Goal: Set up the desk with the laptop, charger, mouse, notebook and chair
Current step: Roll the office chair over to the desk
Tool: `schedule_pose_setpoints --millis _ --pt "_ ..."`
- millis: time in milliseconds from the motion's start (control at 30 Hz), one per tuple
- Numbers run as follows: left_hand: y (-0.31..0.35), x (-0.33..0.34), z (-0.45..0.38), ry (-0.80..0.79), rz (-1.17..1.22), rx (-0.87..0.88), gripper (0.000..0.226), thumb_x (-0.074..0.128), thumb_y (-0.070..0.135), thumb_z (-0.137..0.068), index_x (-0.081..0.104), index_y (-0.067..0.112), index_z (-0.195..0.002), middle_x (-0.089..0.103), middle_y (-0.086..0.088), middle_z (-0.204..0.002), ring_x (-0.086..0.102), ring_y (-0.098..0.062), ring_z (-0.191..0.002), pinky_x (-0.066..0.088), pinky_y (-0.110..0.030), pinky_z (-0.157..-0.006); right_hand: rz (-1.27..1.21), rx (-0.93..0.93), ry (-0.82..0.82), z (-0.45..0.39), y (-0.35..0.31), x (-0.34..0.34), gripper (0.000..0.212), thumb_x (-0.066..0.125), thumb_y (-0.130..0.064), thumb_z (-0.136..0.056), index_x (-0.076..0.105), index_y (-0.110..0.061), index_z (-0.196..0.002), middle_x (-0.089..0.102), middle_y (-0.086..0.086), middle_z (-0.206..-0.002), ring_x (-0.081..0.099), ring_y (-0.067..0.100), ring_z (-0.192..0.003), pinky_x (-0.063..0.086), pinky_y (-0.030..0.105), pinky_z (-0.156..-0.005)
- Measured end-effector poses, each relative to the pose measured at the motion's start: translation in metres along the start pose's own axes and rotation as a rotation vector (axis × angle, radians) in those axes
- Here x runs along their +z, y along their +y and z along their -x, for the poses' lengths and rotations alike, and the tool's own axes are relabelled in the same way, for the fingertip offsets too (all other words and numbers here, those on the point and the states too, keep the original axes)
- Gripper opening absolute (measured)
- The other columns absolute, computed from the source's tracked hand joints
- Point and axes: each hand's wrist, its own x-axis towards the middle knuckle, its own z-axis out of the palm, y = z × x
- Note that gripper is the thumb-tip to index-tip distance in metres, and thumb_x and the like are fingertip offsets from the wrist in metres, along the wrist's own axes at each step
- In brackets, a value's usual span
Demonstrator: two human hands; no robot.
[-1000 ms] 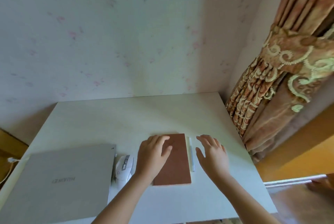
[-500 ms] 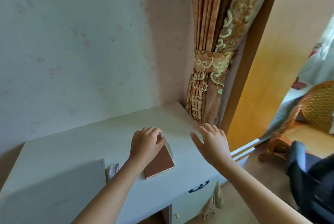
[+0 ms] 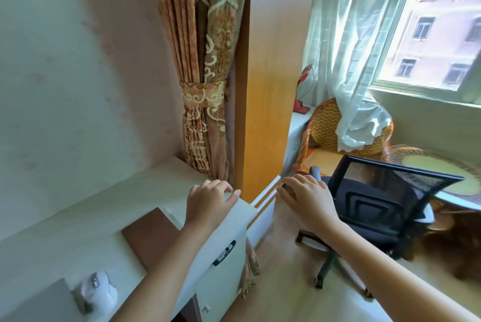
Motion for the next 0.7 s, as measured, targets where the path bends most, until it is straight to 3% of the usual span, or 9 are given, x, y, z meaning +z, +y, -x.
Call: schedule_pose_setpoints --millis 233,467,700 --pt "0.069 0.028 -0.023 -0.078 0.063 0.108 0.040 0.043 0.058 -0.089 0.067 0.027 -0.087 0.069 0.010 -0.089 0.059 -0.016 -0.091 0.038 -0.033 -0.080 0.096 0.150 0.043 0.033 0.070 -0.034 0.033 0.048 -0.050 -0.090 0.066 -0.028 -0.106 0.069 -0.007 -0.098 0.061 0.020 -0.095 0.043 0.036 -0.081" --pt "0.170 0.067 -0.044 -0.134 0.109 0.194 0.048 0.035 0.063 -0.084 0.066 0.027 -0.083 0.069 0.010 -0.088 0.059 -0.016 -0.091 0.037 -0.032 -0.078 0.123 0.268 0.055 0.060 0.165 -0.065 0.040 0.043 -0.052 -0.090 0.063 -0.028 -0.114 0.068 -0.008 -0.108 0.058 0.016 -0.104 0.042 0.037 -0.090" --pt "0.283 0.109 -0.053 -0.137 0.127 0.208 0.035 0.051 0.055 -0.088 0.068 0.024 -0.085 0.070 0.009 -0.090 0.059 -0.016 -0.092 0.037 -0.032 -0.081 0.100 0.296 0.081 0.086 0.279 -0.087 0.039 0.044 -0.051 -0.091 0.064 -0.026 -0.114 0.068 -0.008 -0.110 0.058 0.016 -0.106 0.041 0.037 -0.093"
